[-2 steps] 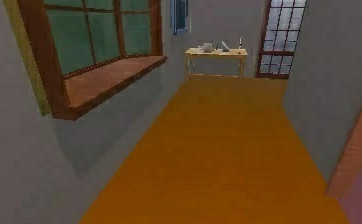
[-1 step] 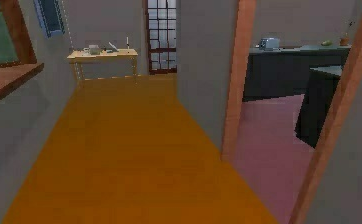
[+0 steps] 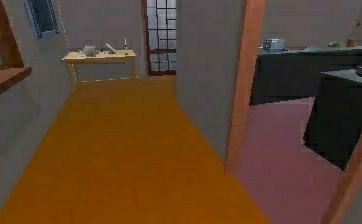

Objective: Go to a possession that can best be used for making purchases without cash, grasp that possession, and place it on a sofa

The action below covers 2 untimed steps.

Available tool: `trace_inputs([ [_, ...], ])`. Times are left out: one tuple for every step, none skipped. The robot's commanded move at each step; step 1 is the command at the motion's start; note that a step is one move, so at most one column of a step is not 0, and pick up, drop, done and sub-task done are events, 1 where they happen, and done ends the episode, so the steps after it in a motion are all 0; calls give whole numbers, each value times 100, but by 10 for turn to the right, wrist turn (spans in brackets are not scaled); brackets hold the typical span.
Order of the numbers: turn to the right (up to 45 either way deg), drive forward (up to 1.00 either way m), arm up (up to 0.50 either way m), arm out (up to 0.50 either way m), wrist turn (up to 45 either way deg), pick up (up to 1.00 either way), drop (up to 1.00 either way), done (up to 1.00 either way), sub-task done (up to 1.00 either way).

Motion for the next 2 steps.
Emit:
trace_inputs([
  [90,0,0,0,0,0,0,0,0],
  [0,65,0,0,0,0,0,0,0],
])
